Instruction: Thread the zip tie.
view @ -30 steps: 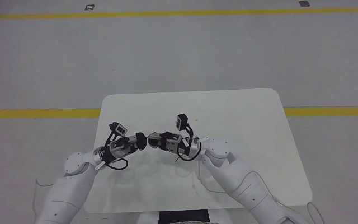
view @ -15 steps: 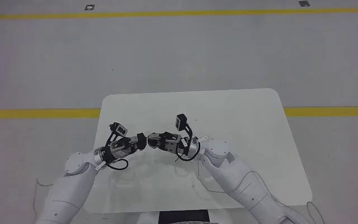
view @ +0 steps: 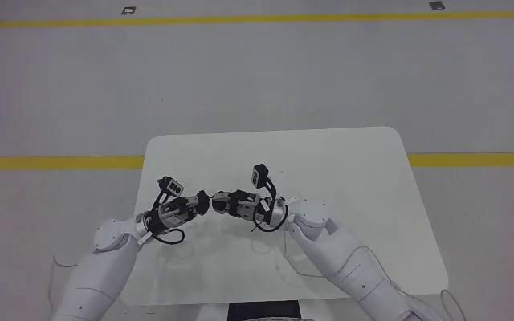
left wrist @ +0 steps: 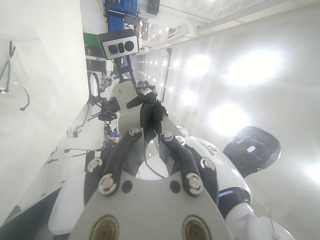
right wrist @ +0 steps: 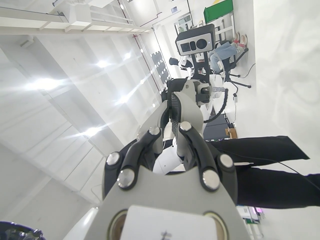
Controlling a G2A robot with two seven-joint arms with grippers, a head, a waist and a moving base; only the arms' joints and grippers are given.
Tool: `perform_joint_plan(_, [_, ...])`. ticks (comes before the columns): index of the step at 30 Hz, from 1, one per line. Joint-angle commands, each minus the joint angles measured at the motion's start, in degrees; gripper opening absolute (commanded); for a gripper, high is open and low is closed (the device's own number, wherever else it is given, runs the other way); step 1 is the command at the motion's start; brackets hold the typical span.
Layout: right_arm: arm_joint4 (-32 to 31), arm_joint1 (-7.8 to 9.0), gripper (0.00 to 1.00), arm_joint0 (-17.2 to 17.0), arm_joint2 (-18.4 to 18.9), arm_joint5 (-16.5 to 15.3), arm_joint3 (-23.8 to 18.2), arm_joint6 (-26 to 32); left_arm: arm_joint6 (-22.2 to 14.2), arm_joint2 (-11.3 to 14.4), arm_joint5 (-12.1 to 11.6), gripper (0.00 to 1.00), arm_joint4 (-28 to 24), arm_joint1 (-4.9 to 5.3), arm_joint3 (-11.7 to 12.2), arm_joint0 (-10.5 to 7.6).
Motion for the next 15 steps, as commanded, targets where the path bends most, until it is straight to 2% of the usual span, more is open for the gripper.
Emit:
perform_joint_plan(1, [0.7, -0.01, 0.00, -0.2, 0.1, -0.2, -0.1, 0.5, -0.1, 0.0, 0.0, 0.00, 0.0, 0.04, -0.1, 0.05])
perform_joint_plan(2, [1.3, -0.02, 0.29, -0.3, 0.2, -0.4, -0.1, 0.8, -0.1, 0.0, 0.0, 0.00, 0.0, 0.05, -0.1, 0.08])
perform_joint_plan(3, [1.4, -0.01, 0.43, -0.3, 0.2, -0.5, 0.0, 0.9, -0.1, 0.0, 0.0, 0.00, -0.1, 0.07, -0.2, 0.11])
perform_joint_plan(4, [1.4, 0.01, 0.74, -0.3, 0.3, -0.5, 0.0, 0.9, -0.2, 0.0, 0.0, 0.00, -0.1, 0.09, -0.2, 0.19])
perform_joint_plan(5, [1.4, 0.02, 1.00, -0.3, 0.3, -0.5, 0.0, 1.0, -0.3, 0.0, 0.0, 0.00, -0.1, 0.11, -0.3, 0.25])
perform_joint_plan(15, [0.7, 0.81, 1.00, -1.9, 2.8, -0.6, -1.4, -0.2, -0.2, -0.9, -0.7, 0.00, 0.0, 0.44, -1.6, 0.99])
